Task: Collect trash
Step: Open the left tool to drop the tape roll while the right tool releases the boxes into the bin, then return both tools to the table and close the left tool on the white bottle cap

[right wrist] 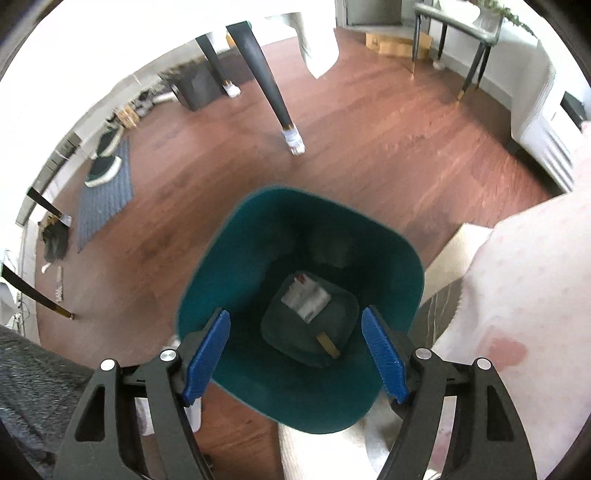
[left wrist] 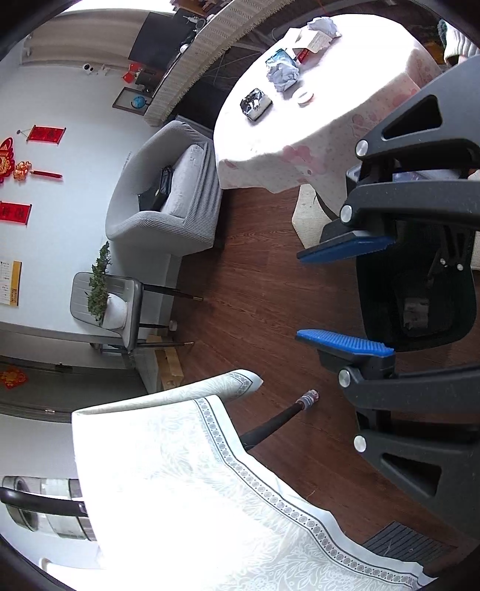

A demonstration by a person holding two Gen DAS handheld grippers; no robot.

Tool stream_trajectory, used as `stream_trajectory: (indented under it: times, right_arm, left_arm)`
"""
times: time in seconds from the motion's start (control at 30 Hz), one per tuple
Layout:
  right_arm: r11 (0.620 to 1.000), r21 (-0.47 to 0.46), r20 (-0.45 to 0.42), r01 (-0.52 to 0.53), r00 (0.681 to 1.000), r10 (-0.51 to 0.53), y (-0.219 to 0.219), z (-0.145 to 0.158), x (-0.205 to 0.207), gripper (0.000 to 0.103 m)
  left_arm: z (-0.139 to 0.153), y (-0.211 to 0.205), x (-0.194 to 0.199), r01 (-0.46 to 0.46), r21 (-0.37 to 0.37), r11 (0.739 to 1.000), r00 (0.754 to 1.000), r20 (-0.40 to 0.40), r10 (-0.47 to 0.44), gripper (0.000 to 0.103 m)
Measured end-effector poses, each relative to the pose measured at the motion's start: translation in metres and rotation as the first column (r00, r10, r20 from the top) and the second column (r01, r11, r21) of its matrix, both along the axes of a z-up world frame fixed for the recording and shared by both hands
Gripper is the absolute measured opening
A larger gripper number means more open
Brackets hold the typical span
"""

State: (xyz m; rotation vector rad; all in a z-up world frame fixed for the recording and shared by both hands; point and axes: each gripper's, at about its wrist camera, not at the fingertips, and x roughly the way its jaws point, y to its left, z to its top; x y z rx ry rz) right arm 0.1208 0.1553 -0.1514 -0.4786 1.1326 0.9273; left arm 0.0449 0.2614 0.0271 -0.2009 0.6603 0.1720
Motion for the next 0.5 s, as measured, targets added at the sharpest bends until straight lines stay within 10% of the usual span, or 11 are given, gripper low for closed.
stream_trajectory:
  times: [0.5]
  right_arm:
    - [0.982, 0.186, 0.153, -0.032, 0.988, 0.003, -0.048, 0.105, -0.019, 0.062]
  left_arm:
    - [0.026, -0.033, 0.011, 0.029, 0.04, 0.999, 0.998, 0.061, -0.031, 0.048]
